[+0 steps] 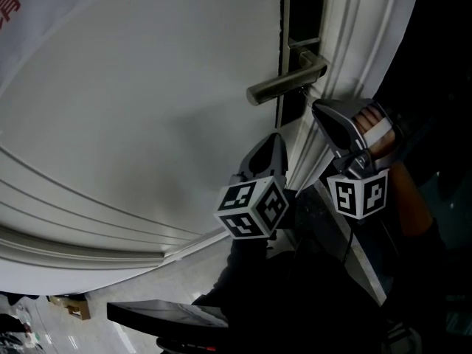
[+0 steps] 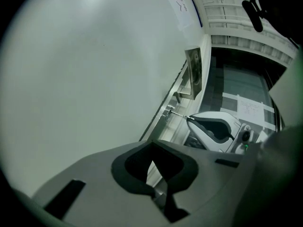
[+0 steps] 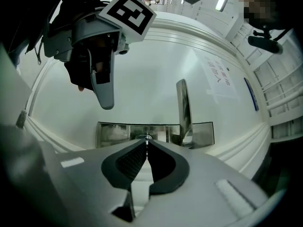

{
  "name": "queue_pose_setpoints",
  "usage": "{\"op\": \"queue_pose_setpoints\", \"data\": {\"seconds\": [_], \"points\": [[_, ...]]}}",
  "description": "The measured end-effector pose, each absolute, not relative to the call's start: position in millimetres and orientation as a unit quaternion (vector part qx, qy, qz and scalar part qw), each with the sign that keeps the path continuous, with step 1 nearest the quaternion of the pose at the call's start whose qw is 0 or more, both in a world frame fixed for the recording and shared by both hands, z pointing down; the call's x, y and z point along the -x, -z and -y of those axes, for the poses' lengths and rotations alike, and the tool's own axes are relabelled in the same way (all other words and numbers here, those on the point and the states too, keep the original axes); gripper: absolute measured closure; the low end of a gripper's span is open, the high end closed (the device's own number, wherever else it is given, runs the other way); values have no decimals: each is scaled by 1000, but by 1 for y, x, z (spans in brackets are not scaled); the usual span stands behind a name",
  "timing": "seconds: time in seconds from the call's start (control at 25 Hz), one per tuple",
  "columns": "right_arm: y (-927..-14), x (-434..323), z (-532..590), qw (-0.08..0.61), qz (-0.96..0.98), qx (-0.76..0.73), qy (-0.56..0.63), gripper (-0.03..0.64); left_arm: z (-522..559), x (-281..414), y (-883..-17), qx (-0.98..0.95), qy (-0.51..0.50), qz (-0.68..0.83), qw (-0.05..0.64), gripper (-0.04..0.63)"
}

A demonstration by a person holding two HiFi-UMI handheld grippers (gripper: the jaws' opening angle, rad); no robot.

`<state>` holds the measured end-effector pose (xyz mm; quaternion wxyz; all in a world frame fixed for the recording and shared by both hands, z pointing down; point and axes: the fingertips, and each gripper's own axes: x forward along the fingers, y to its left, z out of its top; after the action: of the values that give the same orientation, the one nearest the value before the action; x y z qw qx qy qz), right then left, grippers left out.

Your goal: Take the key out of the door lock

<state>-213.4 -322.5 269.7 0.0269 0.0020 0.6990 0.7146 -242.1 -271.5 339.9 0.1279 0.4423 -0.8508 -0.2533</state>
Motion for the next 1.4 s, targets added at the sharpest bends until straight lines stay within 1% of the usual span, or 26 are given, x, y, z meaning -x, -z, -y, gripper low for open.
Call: {"op": "queue_pose_setpoints", "data": {"seconds": [1.0,1.4], "points": [[-275,213,327,19,-702,-4,-712,604,275,244,-346,-443,258,848,134,595],[-275,197,323,15,-708,2,-706,606,276,233,-343,-454,257,842,137,597]]}}
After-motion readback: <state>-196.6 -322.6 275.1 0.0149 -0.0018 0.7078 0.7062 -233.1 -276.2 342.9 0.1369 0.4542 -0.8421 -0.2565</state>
